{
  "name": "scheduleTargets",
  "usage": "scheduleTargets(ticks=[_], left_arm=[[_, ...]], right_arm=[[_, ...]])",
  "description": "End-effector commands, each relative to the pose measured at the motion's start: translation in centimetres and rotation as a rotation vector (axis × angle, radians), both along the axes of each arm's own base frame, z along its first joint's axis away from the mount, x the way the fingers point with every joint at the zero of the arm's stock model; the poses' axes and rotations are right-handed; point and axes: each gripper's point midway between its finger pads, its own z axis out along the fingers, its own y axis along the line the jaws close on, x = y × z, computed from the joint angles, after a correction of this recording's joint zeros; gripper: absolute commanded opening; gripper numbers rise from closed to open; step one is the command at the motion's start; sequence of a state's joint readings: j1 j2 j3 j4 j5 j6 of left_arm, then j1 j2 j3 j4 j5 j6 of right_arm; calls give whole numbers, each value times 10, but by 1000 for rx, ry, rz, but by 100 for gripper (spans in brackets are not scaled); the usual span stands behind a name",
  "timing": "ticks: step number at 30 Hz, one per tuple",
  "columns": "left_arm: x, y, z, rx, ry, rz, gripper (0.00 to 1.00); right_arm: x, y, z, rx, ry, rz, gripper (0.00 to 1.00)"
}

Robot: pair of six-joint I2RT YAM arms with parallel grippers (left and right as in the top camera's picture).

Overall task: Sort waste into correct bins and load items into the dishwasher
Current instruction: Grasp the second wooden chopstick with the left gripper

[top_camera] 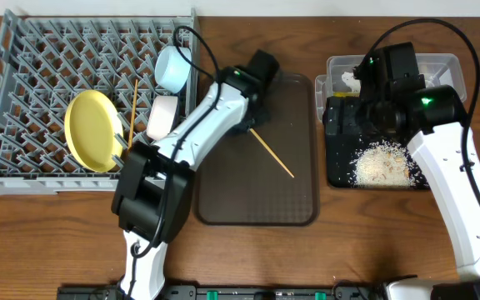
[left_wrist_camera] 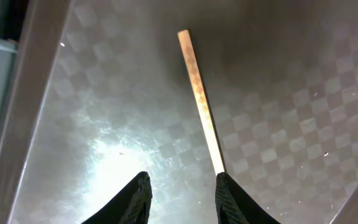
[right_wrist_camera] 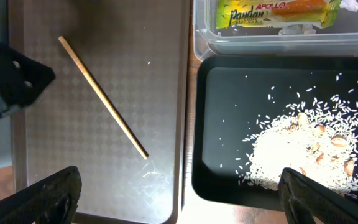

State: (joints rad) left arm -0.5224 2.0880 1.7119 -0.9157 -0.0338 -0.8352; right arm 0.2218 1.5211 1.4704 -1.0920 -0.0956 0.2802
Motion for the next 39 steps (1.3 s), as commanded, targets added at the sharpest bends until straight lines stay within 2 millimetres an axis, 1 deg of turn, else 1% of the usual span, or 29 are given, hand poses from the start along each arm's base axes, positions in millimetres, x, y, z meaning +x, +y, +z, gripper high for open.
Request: scheduleTargets(ticks=[1, 4, 6, 7, 13, 17, 23, 28, 32, 35, 37, 39], left_arm=[[-5, -12, -3, -38, 32, -60, 36], [-5, -17, -9, -50, 40, -56, 36], [-4, -17, -17, -48, 51, -42, 36], [-5, -18, -22, -48, 62, -33, 37], [-16, -22, -69, -53, 178, 31, 37], [-21, -24, -86, -48, 215, 37, 37], [-21, -27, -88, -47, 211, 30, 35], [-14, -32, -88, -62, 176, 25, 33], [-17, -32, -89, -50, 185, 21, 32], [-23, -35, -92, -40, 195, 10, 28], [-26, -37, -95, -35, 204, 16, 24], [-28, -38, -96, -26, 201, 12, 14]], right_arm=[[1, -3, -1, -12, 0, -2, 99], [1, -3, -1, -12, 1, -2, 99], [1, -3, -1, -12, 0, -2, 99], [1, -3, -1, -12, 0, -2, 99], [1, -3, -1, -12, 0, -2, 99], [1, -3, -1, -12, 0, -2, 99], [1, -3, -1, -12, 0, -2, 99], [1, -3, -1, -12, 0, -2, 99], [1, -3, -1, -12, 0, -2, 99], [1, -3, -1, -12, 0, -2, 99], [1, -3, -1, -12, 0, -2, 99], [1, -3, -1, -12, 1, -2, 99]])
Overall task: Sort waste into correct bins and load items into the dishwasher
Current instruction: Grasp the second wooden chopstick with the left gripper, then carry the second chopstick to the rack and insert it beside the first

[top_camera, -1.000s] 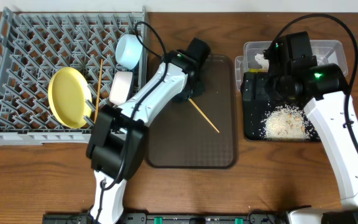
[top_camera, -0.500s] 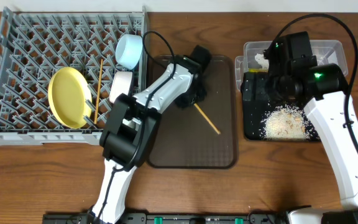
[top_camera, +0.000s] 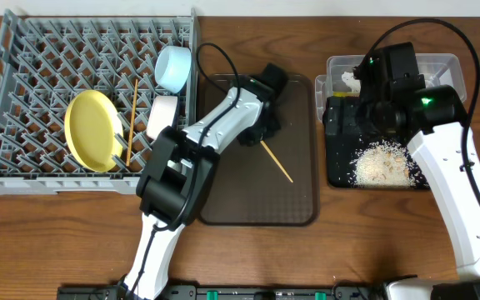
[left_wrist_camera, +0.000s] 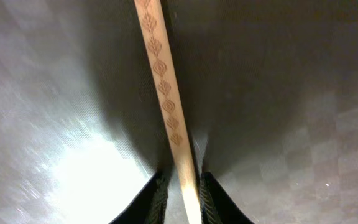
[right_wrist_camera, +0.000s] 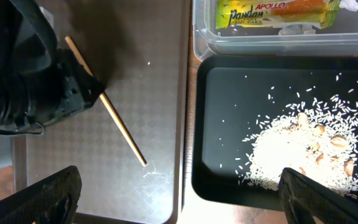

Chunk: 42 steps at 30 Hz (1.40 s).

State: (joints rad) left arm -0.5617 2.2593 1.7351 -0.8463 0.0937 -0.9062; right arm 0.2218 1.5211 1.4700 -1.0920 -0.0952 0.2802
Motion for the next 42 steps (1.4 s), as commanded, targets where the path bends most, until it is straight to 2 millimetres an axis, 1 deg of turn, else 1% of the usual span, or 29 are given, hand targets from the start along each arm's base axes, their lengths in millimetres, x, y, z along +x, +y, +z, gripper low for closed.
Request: scheduleTargets(ticks=[1, 3, 6, 9, 12, 14, 16, 18, 20, 25, 28, 30, 31, 33, 36, 40, 42], left_arm=[[-17, 1, -30, 58, 61, -7, 12], [-16, 2, -30, 63, 57, -7, 8], [-16, 2, -30, 62, 57, -6, 8], [-13, 4, -22, 54, 44, -6, 8], [-3, 10, -1, 36, 1, -59, 8], [5, 16, 20, 23, -44, -123, 8], [13, 25, 45, 13, -99, -201, 8], [19, 37, 75, 15, -163, -313, 8], [20, 53, 102, 47, -213, -399, 8], [20, 115, 167, 245, -323, -531, 8], [21, 150, 197, 368, -369, -570, 8], [23, 172, 209, 442, -380, -584, 8], [24, 181, 212, 470, -378, -587, 8], [26, 199, 212, 496, -356, -613, 8], [29, 227, 199, 518, -300, -617, 8], [35, 268, 180, 516, -236, -510, 8], [37, 283, 172, 515, -213, -478, 8]], right_arm=[[1, -3, -1, -12, 0, -1, 99], [1, -3, -1, -12, 0, -1, 99], [1, -3, -1, -12, 0, -1, 99], [1, -3, -1, -12, 0, -1, 99], [1, -3, -1, -12, 0, -1, 99], [1, -3, -1, -12, 0, -1, 99], [1, -3, -1, -12, 0, -1, 99], [1, -3, -1, -12, 0, -1, 99], [1, -3, -1, -12, 0, -1, 99], [1, -3, -1, -12, 0, -1, 99], [1, -3, -1, -12, 0, -1, 99], [1, -3, -1, -12, 0, -1, 99], [1, -3, -1, -12, 0, -1, 99], [1, -3, -1, -12, 0, -1, 99], [1, -3, -1, -12, 0, -1, 99], [1, -3, -1, -12, 0, -1, 99], [1, -3, -1, -12, 0, -1, 99]])
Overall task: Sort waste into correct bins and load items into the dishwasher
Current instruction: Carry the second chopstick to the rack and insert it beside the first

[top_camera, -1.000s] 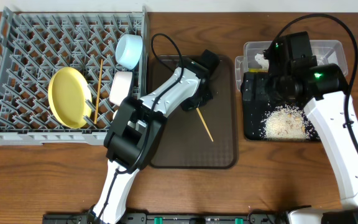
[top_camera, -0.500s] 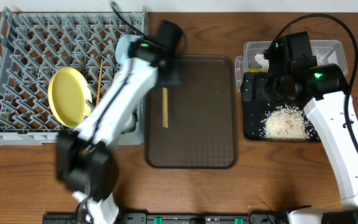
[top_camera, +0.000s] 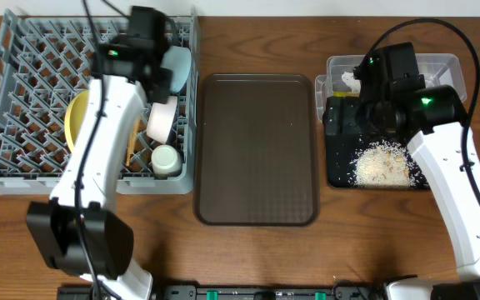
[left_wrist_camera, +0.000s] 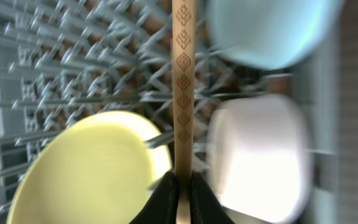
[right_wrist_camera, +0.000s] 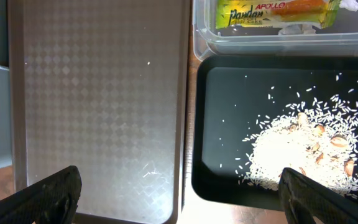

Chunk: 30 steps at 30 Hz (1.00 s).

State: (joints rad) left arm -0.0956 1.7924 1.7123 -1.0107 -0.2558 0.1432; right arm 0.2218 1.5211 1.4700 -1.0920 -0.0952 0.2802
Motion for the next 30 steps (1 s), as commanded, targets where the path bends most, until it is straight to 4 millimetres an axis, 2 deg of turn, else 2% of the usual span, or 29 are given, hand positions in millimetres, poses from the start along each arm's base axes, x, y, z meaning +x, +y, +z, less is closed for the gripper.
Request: scheduleTargets(ticks=[1, 4, 9, 15, 16, 19, 21, 26, 30], left_arm=[[1, 29, -21, 37, 59, 36, 8], [6, 41, -34, 23, 73, 66, 8], [10, 37, -55, -57, 106, 57, 8], [11, 33, -55, -67, 102, 50, 9], [11, 33, -55, -67, 103, 50, 12], [11, 33, -55, -66, 103, 50, 40], [11, 33, -54, -67, 99, 54, 41], [9, 33, -35, -88, 44, 102, 41], [1, 32, 11, -116, -81, 147, 41]], right_arm=[[1, -3, -1, -12, 0, -1, 99], [1, -3, -1, -12, 0, -1, 99], [1, -3, -1, -12, 0, -1, 99], [1, -3, -1, -12, 0, -1, 99], [1, -3, -1, -12, 0, -1, 99], [1, -3, -1, -12, 0, -1, 99], [1, -3, -1, -12, 0, -1, 99], [1, -3, -1, -12, 0, -1, 99], [1, -3, -1, -12, 0, -1, 99]])
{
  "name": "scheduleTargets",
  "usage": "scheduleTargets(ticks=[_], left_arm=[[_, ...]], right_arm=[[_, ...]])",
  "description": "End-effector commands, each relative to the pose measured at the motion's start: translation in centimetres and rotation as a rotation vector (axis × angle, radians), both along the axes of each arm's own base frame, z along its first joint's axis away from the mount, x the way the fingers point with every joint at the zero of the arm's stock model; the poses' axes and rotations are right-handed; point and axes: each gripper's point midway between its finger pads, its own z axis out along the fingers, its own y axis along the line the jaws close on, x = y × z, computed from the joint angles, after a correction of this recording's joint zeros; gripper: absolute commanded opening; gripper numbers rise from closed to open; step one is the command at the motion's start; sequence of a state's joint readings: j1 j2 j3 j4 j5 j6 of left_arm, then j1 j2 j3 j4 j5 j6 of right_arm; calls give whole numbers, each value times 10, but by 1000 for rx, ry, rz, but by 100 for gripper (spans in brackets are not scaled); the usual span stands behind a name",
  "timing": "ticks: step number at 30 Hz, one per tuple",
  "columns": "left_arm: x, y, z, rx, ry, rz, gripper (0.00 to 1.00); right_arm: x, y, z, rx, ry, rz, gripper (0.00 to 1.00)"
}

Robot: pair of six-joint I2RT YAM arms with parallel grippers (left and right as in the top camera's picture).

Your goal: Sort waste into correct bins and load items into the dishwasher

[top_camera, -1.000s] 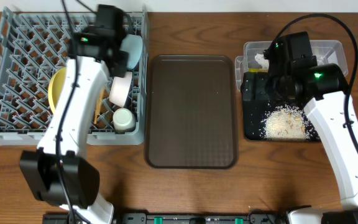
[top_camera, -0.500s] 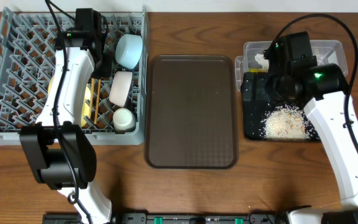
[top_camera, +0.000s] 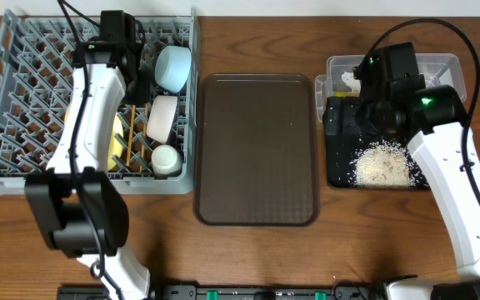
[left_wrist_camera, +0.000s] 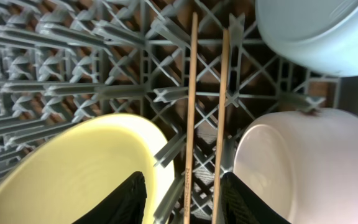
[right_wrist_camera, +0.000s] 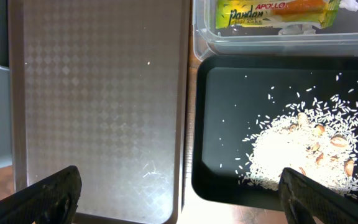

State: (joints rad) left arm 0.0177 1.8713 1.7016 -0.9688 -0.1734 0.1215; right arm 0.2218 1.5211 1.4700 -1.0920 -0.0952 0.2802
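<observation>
Two wooden chopsticks (left_wrist_camera: 191,93) (left_wrist_camera: 221,106) lie side by side in the grey dish rack (top_camera: 23,100), between the yellow plate (left_wrist_camera: 73,168) and a white cup (left_wrist_camera: 291,162). My left gripper (left_wrist_camera: 182,186) hangs just above them, open, its fingers on either side of the pair and gripping neither. In the overhead view the left gripper (top_camera: 130,83) hides most of the plate. My right gripper (right_wrist_camera: 179,199) is wide open and holds nothing. It hovers over the gap between the brown tray (right_wrist_camera: 98,93) and the black bin of rice (right_wrist_camera: 303,143).
The rack also holds a light blue bowl (top_camera: 173,67), the white cup (top_camera: 163,117) and a small white cup (top_camera: 166,158). A clear bin (right_wrist_camera: 272,37) behind the black bin holds a yellow-green wrapper (right_wrist_camera: 278,15). The tray (top_camera: 257,150) bears nothing.
My left gripper was shut on a chopstick above the rack. Now it is open, and that chopstick lies in the rack beside the other one. The right arm has not moved.
My left gripper stood open over the chopstick on the brown tray, then had its fingers around it there. Later it held the chopstick over the rack, with the tray bare. Now the chopstick rests in the rack next to the first one.
</observation>
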Motion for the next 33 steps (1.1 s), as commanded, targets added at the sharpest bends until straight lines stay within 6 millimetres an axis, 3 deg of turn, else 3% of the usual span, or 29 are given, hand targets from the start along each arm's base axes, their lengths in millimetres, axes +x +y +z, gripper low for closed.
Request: scheduleTargets(ticks=[1, 3, 6, 9, 10, 17, 33], left_arm=[[-13, -2, 62, -35, -166, 69, 42], [-27, -5, 101, -87, -282, 143, 45], [-45, -16, 138, -203, -395, 204, 53], [-62, -25, 161, -267, -450, 197, 82], [-67, -28, 166, -284, -455, 186, 84], [-95, -43, 164, -354, -385, 154, 88], [-97, -43, 155, -350, -345, 161, 89]], right_arm=[[1, -3, -1, -12, 0, -1, 99], [1, -3, -1, -12, 0, -1, 99], [1, -3, -1, -12, 0, -1, 99], [1, -3, -1, -12, 0, -1, 99], [1, -3, -1, -12, 0, -1, 99], [1, -3, -1, -12, 0, -1, 99], [1, -3, -1, -13, 1, -1, 99]])
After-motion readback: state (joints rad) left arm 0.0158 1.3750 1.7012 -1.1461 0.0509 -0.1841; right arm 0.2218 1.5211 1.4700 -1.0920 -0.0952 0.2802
